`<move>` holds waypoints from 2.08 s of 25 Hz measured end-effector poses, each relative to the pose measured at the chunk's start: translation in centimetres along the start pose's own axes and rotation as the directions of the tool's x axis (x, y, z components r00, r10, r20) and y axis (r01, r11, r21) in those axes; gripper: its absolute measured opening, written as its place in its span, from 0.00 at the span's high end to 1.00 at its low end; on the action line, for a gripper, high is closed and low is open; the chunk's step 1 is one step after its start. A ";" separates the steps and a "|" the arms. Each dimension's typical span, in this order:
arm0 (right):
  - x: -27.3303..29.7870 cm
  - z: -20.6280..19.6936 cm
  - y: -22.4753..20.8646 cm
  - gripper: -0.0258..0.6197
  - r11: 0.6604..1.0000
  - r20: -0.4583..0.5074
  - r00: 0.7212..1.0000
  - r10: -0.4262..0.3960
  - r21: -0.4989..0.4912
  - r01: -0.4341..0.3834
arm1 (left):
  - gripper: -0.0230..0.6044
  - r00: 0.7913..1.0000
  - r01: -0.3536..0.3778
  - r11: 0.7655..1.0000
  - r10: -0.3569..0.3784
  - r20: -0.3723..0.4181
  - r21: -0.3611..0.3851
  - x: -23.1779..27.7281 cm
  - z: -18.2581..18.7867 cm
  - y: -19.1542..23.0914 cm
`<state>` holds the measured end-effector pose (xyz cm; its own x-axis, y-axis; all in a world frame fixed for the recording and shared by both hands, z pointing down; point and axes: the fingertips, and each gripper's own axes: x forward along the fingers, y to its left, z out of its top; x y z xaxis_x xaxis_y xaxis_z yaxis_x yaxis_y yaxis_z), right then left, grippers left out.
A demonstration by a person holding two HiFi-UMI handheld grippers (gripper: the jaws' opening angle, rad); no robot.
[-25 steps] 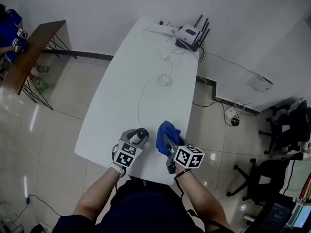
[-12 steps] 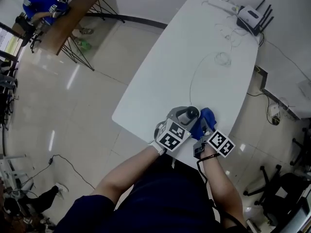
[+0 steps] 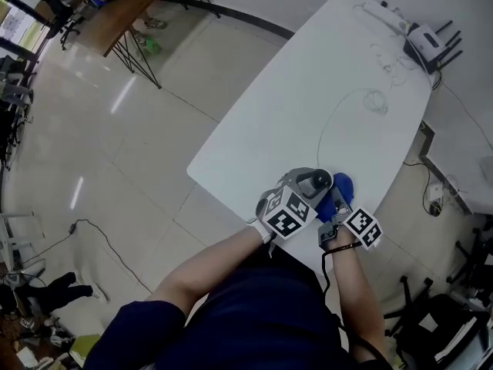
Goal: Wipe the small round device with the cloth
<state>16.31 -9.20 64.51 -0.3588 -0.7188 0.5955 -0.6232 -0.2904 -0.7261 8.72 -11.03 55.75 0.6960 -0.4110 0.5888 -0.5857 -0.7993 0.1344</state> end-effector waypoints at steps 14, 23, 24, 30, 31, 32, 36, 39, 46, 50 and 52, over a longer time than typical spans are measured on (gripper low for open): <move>-4.7 2.9 14.5 0.71 0.931 0.120 0.954 0.274 -0.283 -0.231 | 0.70 0.992 -0.092 0.989 0.101 0.076 -0.117 -4.5 0.1 4.1; -4.3 0.4 7.1 0.71 0.987 0.188 0.969 0.158 -0.005 -0.160 | 0.70 0.996 -0.048 0.994 0.054 0.064 -0.093 -2.9 0.9 2.8; -4.3 0.2 6.4 0.71 0.986 0.193 0.969 0.157 0.020 -0.164 | 0.70 0.997 -0.042 0.995 0.048 0.063 -0.095 -2.7 0.9 2.7; -2.7 -1.5 2.1 0.71 0.996 0.128 0.989 0.071 0.047 -0.078 | 0.70 0.999 -0.022 0.997 0.025 0.037 -0.079 -1.2 0.8 1.9; -2.4 -1.8 1.4 0.71 0.998 0.106 0.993 0.043 0.030 -0.047 | 0.70 0.999 -0.021 0.997 0.023 0.033 -0.075 -1.0 0.8 1.8; -2.0 -2.1 0.8 0.71 1.000 0.084 0.996 0.014 0.012 -0.015 | 0.70 0.999 -0.020 0.997 0.022 0.030 -0.072 -0.8 0.8 1.7; -1.5 -2.6 -0.4 0.71 0.997 0.050 0.997 -0.054 -0.047 0.056 | 0.70 0.999 -0.020 0.998 0.022 0.030 -0.056 -0.5 1.0 1.5; -1.6 -2.6 -0.6 0.71 0.991 0.042 0.995 -0.088 -0.094 0.092 | 0.70 0.999 -0.025 0.999 0.026 0.030 -0.033 -0.4 1.1 1.4; -4.5 -1.7 1.8 0.71 0.983 0.030 0.999 0.009 -0.185 -0.003 | 0.70 0.998 0.025 0.999 -0.022 0.066 -0.036 -3.9 0.4 -0.3; -6.3 -1.8 5.2 0.71 0.960 0.015 0.982 0.189 -0.212 -0.182 | 0.68 0.986 0.151 0.974 -0.136 0.095 -0.170 -5.4 -1.1 -3.5; -6.8 -2.4 7.6 0.71 0.927 -0.018 0.942 0.335 -0.176 -0.333 | 0.58 0.972 0.224 0.938 -0.197 0.126 -0.265 -5.8 -1.2 -4.6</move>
<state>12.34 -5.02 55.74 -0.5594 -0.7628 0.3244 -0.5802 0.0809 -0.8104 6.89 -4.48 52.71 0.8443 -0.2974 0.4458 -0.5032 -0.7258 0.4690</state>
